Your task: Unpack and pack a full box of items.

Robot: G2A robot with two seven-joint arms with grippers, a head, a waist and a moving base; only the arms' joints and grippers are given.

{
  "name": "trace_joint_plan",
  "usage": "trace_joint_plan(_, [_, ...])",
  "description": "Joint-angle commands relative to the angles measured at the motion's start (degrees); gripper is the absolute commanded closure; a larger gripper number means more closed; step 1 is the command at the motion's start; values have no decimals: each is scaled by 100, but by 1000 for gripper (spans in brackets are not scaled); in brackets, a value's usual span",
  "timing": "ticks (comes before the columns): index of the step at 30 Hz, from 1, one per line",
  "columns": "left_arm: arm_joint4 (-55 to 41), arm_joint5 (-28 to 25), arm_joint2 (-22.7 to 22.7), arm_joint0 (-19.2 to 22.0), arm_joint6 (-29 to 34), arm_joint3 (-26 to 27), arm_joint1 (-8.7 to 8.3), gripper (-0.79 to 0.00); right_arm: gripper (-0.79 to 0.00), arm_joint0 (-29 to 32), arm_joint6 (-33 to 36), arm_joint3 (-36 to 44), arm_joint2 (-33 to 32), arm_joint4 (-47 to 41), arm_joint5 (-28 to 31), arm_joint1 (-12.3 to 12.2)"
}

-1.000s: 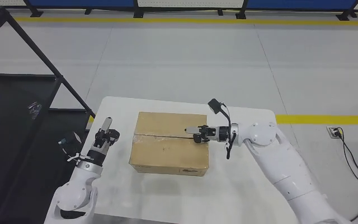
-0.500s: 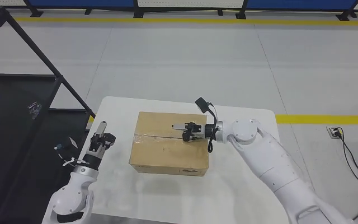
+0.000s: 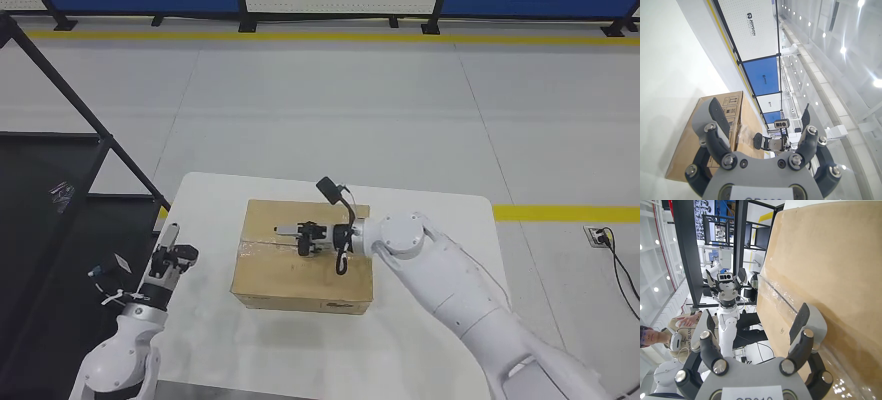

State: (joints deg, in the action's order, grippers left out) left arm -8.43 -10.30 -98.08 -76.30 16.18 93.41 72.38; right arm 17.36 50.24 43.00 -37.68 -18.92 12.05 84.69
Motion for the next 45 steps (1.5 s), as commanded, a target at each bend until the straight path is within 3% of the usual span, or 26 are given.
trace_joint_plan(1, [-40, -22, -29, -31, 9, -9, -5, -785, -785, -53, -87, -113, 80, -43, 19, 106])
trace_joint_plan(21, [-346, -169, -195, -330, 200, -161, -48, -785, -785, -383, -1050, -1192, 611, -612, 159, 1295])
trace_joint_plan(27, [-412, -203, -280, -401, 292, -182, -68, -785, -785, -528, -1044, -1522, 680, -571, 184, 1568])
trace_joint_plan(36, [-434, -178, -310, -417, 416, -148, -95, -785, -785, -736, -743, -1970, 659, -268, 352, 1719])
trace_joint_plan(45, [-394, -115, -183, -339, 471, -153, -107, -785, -785, -755, -237, -2170, 440, -60, 581, 1579])
